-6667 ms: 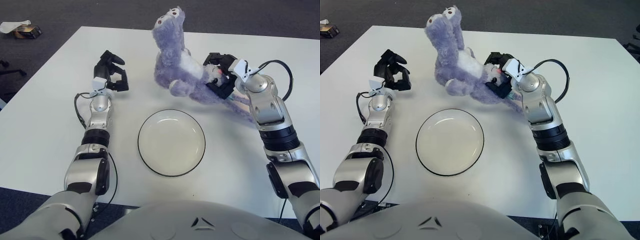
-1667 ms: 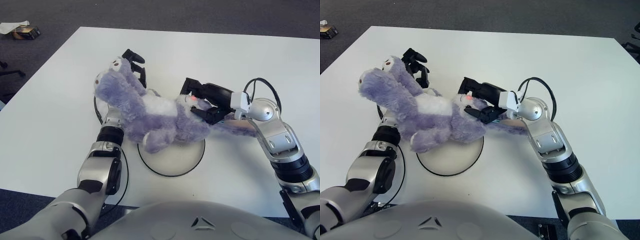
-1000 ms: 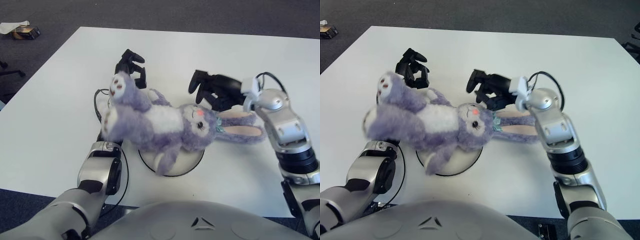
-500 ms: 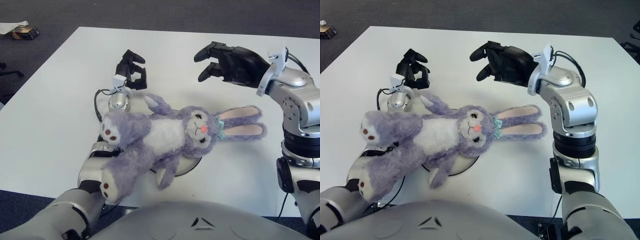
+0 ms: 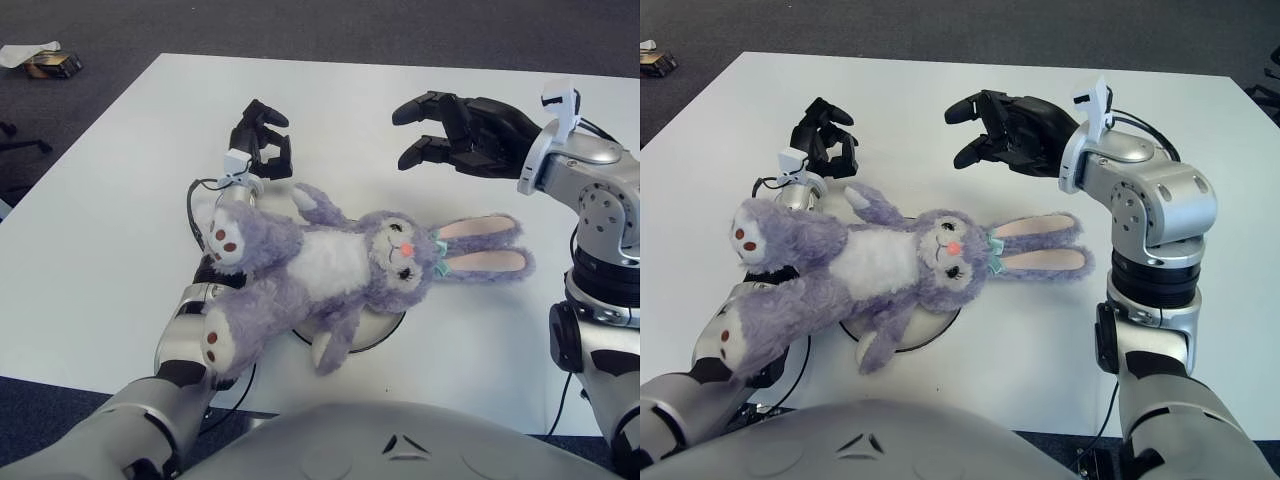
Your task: Put the doll into the plate.
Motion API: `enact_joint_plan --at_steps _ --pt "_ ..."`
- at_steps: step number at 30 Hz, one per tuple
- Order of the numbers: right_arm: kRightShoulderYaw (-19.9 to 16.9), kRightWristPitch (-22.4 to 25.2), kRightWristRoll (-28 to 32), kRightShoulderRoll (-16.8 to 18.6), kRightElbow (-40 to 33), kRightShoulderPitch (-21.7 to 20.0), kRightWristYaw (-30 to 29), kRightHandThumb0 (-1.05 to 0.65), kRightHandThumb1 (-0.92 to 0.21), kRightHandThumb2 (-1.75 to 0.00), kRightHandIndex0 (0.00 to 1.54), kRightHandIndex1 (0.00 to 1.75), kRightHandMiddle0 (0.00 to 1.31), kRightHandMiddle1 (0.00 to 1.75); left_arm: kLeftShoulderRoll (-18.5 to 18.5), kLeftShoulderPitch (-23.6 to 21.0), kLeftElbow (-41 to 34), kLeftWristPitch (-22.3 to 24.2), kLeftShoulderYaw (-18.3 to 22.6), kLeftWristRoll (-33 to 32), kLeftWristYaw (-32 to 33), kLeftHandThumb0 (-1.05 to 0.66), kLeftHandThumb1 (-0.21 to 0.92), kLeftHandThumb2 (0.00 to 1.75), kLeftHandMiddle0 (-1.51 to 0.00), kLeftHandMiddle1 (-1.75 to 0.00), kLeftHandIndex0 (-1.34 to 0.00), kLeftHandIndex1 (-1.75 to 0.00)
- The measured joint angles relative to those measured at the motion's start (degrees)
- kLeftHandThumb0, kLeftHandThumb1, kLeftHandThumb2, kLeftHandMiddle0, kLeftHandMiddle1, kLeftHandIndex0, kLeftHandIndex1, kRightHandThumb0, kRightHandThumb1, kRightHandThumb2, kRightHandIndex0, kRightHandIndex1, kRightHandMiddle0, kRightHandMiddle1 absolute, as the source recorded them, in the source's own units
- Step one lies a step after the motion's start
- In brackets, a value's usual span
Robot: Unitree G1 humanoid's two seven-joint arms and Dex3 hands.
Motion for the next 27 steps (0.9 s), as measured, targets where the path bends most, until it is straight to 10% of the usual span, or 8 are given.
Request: enact_joint_plan --at_steps 19,27 --pt "-2.6 3.6 1.7 -4.3 3.5 -3.5 -2.3 -0.95 -0.92 -0.81 0.32 1.28 0.06 1.61 0.2 0.0 0.3 0.0 0.0 0.4 0.6 -0.01 0.35 1.29 -0.48 -1.75 -0.47 -1.75" --pt "-2.7 -8.1 -2.0 -6.0 7.6 0.9 -3.5 -0.87 -0.92 -0.86 0.44 1.28 0.13 1.63 0.9 0.0 0.9 0.4 0.0 0.9 0.8 -0.01 0.35 1.28 -0.47 -1.75 -0.46 -1.75"
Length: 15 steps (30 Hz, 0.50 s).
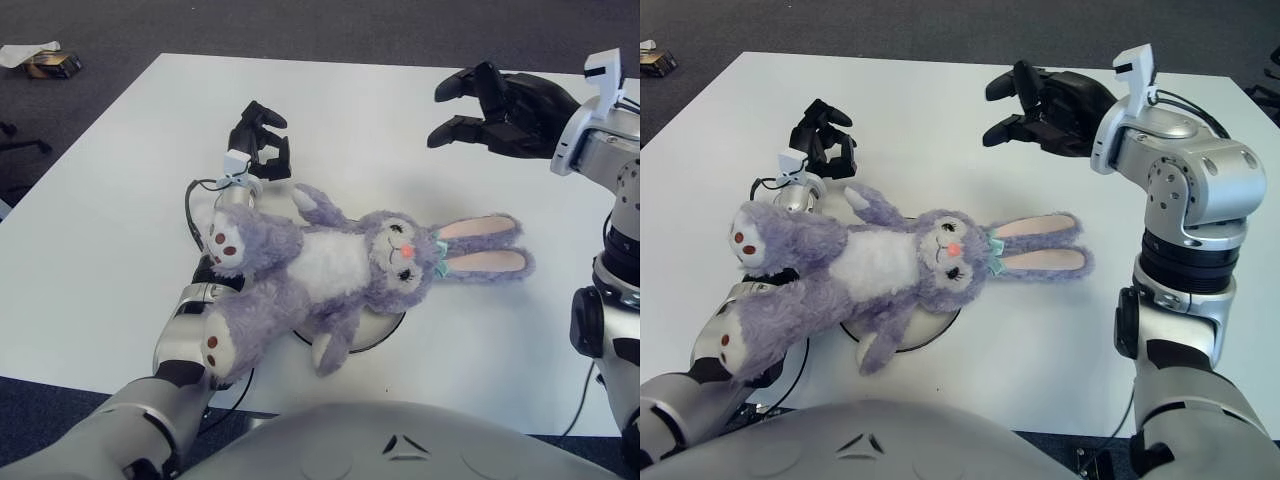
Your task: Put the doll into the plate.
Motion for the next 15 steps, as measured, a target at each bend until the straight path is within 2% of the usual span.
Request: enact_joint_plan --at_steps 4,8,12,15 --pt "0.4 -8.4 -2.4 0.3 4.6 4.8 0.3 -0.85 -0.92 -0.88 0.42 1.30 0.13 1.63 0.3 0.2 0.7 -0.2 0.0 0.2 0.0 -0.01 0.35 1.29 -0.48 -1.75 -0.46 -1.75" --pt "1.0 -12.5 -4.6 0.7 8.1 8.3 0.0 -0.82 -0.92 -0.89 0.39 1.35 0.11 1.65 1.1 1.2 1.3 -0.6 0.3 0.6 0.0 -0.01 0.35 1.29 -0.48 -1.75 -0.47 -1.75" --pt "1.3 -14.9 -6.5 1.2 10.8 9.9 -1.5 -0.78 -0.92 -0.91 0.38 1.39 0.10 1.69 1.7 2.4 1.7 -0.6 0.7 0.6 0.1 -0.01 0.35 1.29 -0.48 -1.75 -0.46 -1.75" --pt "1.4 -21.6 -8.3 1.6 16.8 9.9 -1.5 -0.75 -0.92 -0.92 0.38 1.41 0.09 1.72 1.8 2.9 1.8 -0.6 0.9 0.6 0.1 -0.01 0.36 1.28 -0.47 -1.75 -0.46 -1.75"
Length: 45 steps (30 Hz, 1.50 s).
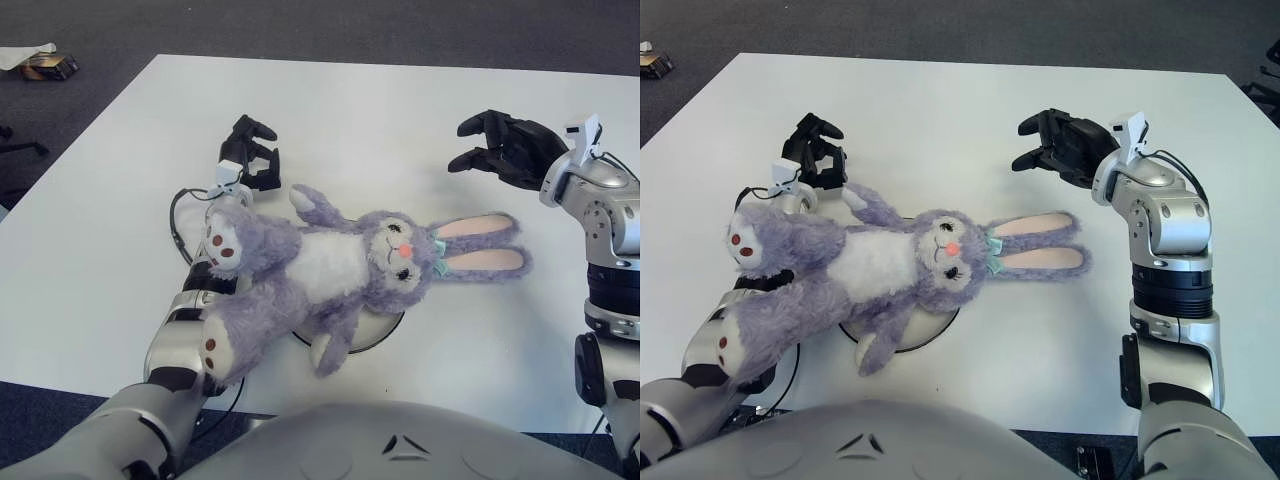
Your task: Put the doll into the plate.
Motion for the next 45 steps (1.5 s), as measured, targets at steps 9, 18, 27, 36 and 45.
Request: enact_joint_plan --at_steps 9,18,27,36,45 --pt "-0.2 -8.3 -3.6 1.9 8.2 2.3 -2.7 -0.63 -0.92 -0.92 0.43 1.41 0.22 1.75 0.7 1.2 0.0 0.0 1.2 -1.2 0.0 -0.01 0.37 1.26 -0.46 -1.75 -0.45 -1.75" --pt "-2.1 -13.5 -3.3 7.1 6.6 6.4 -5.8 -0.39 -0.74 -0.79 0.50 1.48 0.31 1.75 0.6 1.6 -0.1 1.1 1.7 -2.4 -0.7 -0.01 0.37 1.26 -0.46 -1.75 -0.45 -1.75" --pt "-4.6 -18.9 -1.6 12.2 11.2 7.0 -8.0 -0.42 -0.53 -1.06 0.62 1.71 0.45 1.75 0.5 1.7 -0.2 2.9 2.7 -5.8 -3.8 -0.01 0.36 1.28 -0.47 -1.75 -0.46 -1.75" --pt "-12.7 -13.7 10.6 16.1 20.2 3.1 -6.9 -0.45 -0.40 -1.22 0.82 1.75 0.54 1.75 0.4 1.6 0.1 3.6 3.9 -9.0 -7.8 -0.01 0.33 1.32 -0.49 -1.75 -0.48 -1.75" --pt "-16.2 -16.4 11.8 15.6 30.4 -2.4 -8.6 -0.50 -0.27 -1.38 1.06 1.75 0.65 1.75 -0.1 0.1 2.6 4.0 5.4 -11.3 -8.8 -0.01 0.26 1.39 -0.54 -1.75 -0.53 -1.75"
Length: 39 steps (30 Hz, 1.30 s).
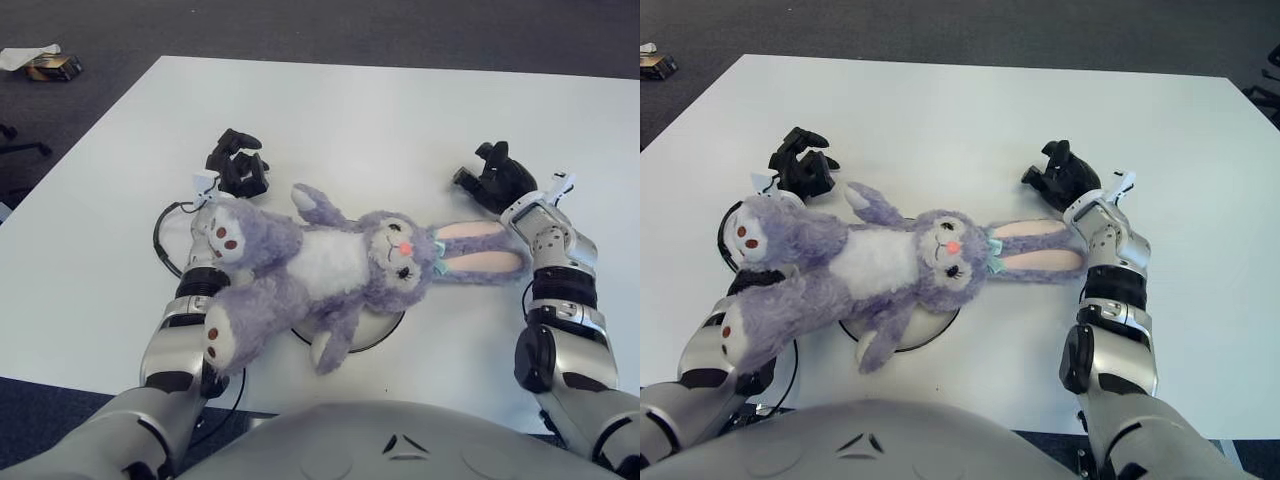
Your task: Put the doll into the plate.
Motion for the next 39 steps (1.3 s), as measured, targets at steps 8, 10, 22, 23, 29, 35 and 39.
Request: enact_joint_plan --at_steps 8,10,22,23,29,35,39 --pt "5.2 -13.6 -10.9 2.6 -1.4 2.2 -10.1 -0.53 -0.21 -1.45 1.19 1.75 0.70 1.75 0.0 -1.3 1.8 0.4 0.7 -0.2 0.0 -0.01 0.22 1.44 -0.58 -1.75 -0.56 -1.75" --pt "6.5 -16.3 -13.2 3.3 -1.6 2.8 -12.3 -0.53 -0.21 -1.45 1.21 1.75 0.70 1.75 0.0 -1.5 2.3 0.4 0.8 -0.2 0.0 -0.01 0.21 1.45 -0.58 -1.75 -0.57 -1.75" --pt "12.2 -24.8 -21.7 3.9 -1.2 5.1 -16.2 -0.50 -0.27 -1.38 1.28 1.75 0.66 1.75 0.0 -3.0 4.8 0.3 0.9 0.3 0.7 -0.01 0.18 1.49 -0.60 -1.75 -0.59 -1.75" --pt "12.7 -25.2 -22.3 3.8 -1.2 5.2 -16.5 -0.50 -0.27 -1.38 1.28 1.75 0.65 1.75 0.1 -3.0 4.9 0.2 0.9 0.4 0.8 -0.01 0.18 1.49 -0.60 -1.75 -0.59 -1.75" --pt "17.4 -33.2 -30.8 2.5 1.1 5.9 -21.5 -0.50 -0.27 -1.37 1.30 1.75 0.65 1.75 0.0 -3.3 5.2 0.2 0.7 0.7 1.7 -0.01 0.17 1.49 -0.61 -1.75 -0.60 -1.75" --pt "22.9 -42.2 -42.4 1.2 3.4 7.3 -31.7 -0.50 -0.28 -1.37 1.32 1.75 0.65 1.75 -0.2 -3.3 5.5 0.0 0.4 1.0 2.6 -0.01 0.17 1.50 -0.61 -1.75 -0.60 -1.75" --pt "24.6 -45.5 -46.2 0.8 6.0 7.1 -37.1 -0.50 -0.28 -1.37 1.32 1.75 0.65 1.75 -0.4 -3.3 5.7 -0.3 0.4 1.1 2.8 -0.01 0.16 1.50 -0.61 -1.75 -0.60 -1.75"
